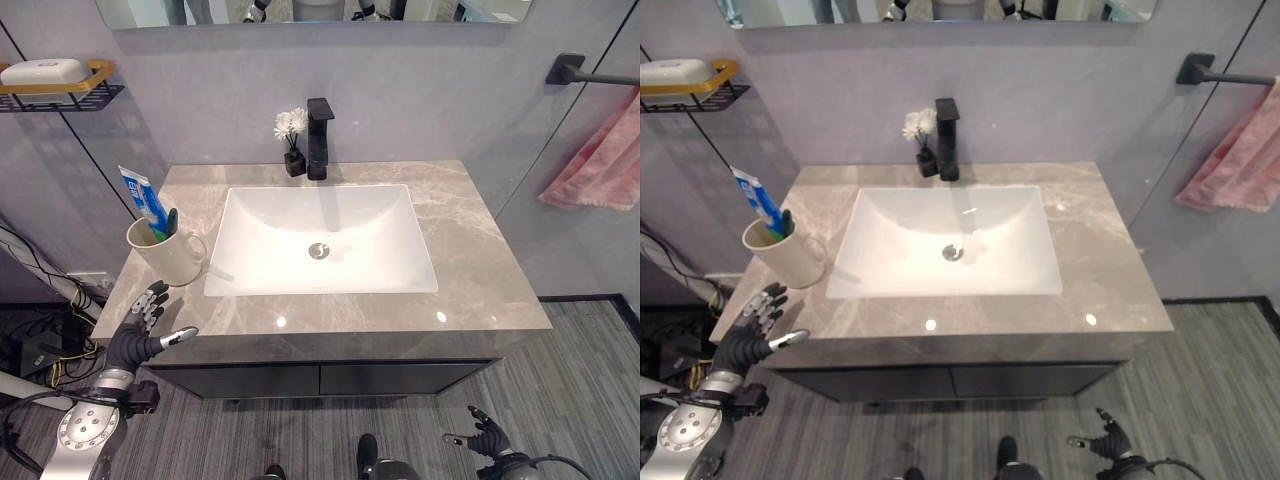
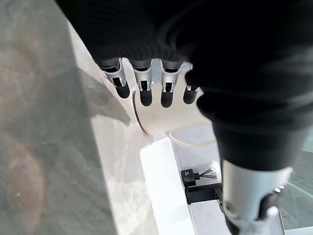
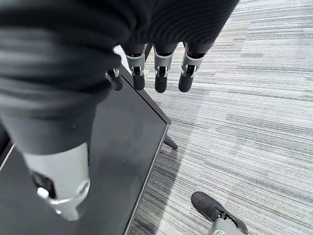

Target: Put brush and paste in cup on sink, flatten towel.

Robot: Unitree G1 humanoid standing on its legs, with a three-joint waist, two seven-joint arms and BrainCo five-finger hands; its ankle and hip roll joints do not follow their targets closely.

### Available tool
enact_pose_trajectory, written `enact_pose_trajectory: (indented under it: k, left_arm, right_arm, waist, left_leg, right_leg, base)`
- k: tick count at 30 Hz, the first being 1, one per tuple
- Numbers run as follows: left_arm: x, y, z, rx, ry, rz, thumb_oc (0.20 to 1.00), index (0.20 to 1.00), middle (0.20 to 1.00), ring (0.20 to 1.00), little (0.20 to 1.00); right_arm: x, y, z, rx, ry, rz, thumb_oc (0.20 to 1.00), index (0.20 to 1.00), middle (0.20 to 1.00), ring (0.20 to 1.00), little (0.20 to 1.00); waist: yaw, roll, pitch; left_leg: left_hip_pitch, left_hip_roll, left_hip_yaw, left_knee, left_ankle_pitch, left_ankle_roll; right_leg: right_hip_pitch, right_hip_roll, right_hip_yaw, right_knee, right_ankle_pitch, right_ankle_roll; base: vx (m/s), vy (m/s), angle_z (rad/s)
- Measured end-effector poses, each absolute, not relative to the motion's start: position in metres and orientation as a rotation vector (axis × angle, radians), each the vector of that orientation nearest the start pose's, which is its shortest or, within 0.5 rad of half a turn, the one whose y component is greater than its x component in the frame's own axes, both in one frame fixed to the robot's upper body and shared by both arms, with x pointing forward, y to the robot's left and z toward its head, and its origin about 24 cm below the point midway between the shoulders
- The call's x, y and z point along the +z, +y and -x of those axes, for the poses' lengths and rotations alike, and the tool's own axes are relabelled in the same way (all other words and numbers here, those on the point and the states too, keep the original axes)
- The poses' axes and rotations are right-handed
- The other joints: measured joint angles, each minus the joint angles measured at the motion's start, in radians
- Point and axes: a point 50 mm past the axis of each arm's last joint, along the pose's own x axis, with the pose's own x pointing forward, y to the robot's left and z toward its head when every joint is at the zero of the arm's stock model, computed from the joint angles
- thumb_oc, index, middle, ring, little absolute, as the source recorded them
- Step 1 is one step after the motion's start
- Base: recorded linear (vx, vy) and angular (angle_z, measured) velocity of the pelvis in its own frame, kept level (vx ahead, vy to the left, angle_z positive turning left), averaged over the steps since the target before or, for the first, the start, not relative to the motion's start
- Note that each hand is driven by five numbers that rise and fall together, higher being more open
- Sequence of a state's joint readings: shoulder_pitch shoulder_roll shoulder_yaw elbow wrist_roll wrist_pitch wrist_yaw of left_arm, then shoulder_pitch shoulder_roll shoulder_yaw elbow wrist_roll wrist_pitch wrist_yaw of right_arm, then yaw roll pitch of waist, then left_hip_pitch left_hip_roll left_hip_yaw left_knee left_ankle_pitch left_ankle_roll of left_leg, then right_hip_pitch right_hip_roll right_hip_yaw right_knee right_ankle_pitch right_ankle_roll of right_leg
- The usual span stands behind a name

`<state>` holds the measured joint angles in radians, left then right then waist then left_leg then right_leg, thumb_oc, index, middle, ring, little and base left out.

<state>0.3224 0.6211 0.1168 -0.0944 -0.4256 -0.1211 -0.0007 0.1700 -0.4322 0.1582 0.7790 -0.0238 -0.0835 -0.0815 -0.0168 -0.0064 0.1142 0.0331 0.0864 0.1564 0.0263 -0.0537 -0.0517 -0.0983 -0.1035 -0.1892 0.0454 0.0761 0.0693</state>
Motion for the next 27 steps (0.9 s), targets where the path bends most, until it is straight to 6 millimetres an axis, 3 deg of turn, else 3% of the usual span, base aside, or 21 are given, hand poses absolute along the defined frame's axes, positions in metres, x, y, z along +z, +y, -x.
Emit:
enact_pose_trajectory:
  k: [7,8,9,21,27]
  left_arm:
    - [0.059,0.291,-0.189,0.129,0.063,-0.18,1.0,1.0,1.0,1.0,1.0]
    - [0.059,0.291,-0.189,0.131,0.064,-0.172,0.555,0.555,0.555,0.555,0.555]
    - [0.059,0.291,-0.189,0.131,0.064,-0.172,0.2,0.2,0.2,0.2,0.2]
    - [0.052,0.294,-0.18,0.122,0.122,-0.108,0.2,0.2,0.2,0.2,0.2]
    - [0.063,0.302,-0.184,0.088,0.12,-0.149,0.2,0.2,0.2,0.2,0.2]
  right_arm:
    - [-0.113,-0.279,-0.118,-0.069,0.873,0.513,1.0,1.0,1.0,1.0,1.0]
    - [-0.113,-0.279,-0.118,-0.069,0.873,0.513,1.0,1.0,1.0,1.0,1.0]
    - [-0.114,-0.279,-0.118,-0.069,0.874,0.512,1.0,1.0,1.0,1.0,1.0]
    - [-0.118,-0.28,-0.105,-0.058,0.914,0.524,1.0,1.0,1.0,1.0,1.0]
    - [-0.12,-0.277,-0.106,-0.017,0.929,0.54,1.0,1.0,1.0,1.0,1.0]
  waist:
    - [0.0,0.0,0.0]
    - [0.0,0.001,-0.001]
    - [0.0,0.001,-0.001]
    - [0.0,0.041,-0.047]
    - [0.001,0.045,-0.047]
  left_leg:
    - [-0.003,0.0,0.003,-0.007,0.0,0.0]
    - [-0.002,0.0,0.004,-0.01,0.0,0.0]
    - [-0.002,0.0,0.004,-0.012,0.0,0.0]
    - [-0.001,-0.009,0.018,-0.09,0.017,-0.006]
    - [-0.002,-0.012,0.013,-0.115,0.027,-0.003]
  right_leg:
    - [-0.006,0.001,0.002,-0.004,-0.001,0.001]
    - [-0.007,0.002,0.003,-0.004,-0.001,0.002]
    - [-0.007,0.002,0.003,-0.004,-0.002,0.003]
    - [0.002,0.011,0.006,-0.114,0.039,0.012]
    - [-0.004,0.012,-0.005,-0.131,0.043,0.017]
  base:
    - [0.0,0.0,0.0]
    - [0.0,0.0,0.0]
    - [0.03,0.016,0.0]
    - [0.03,0.01,-0.02]
    - [0.05,0.001,0.04]
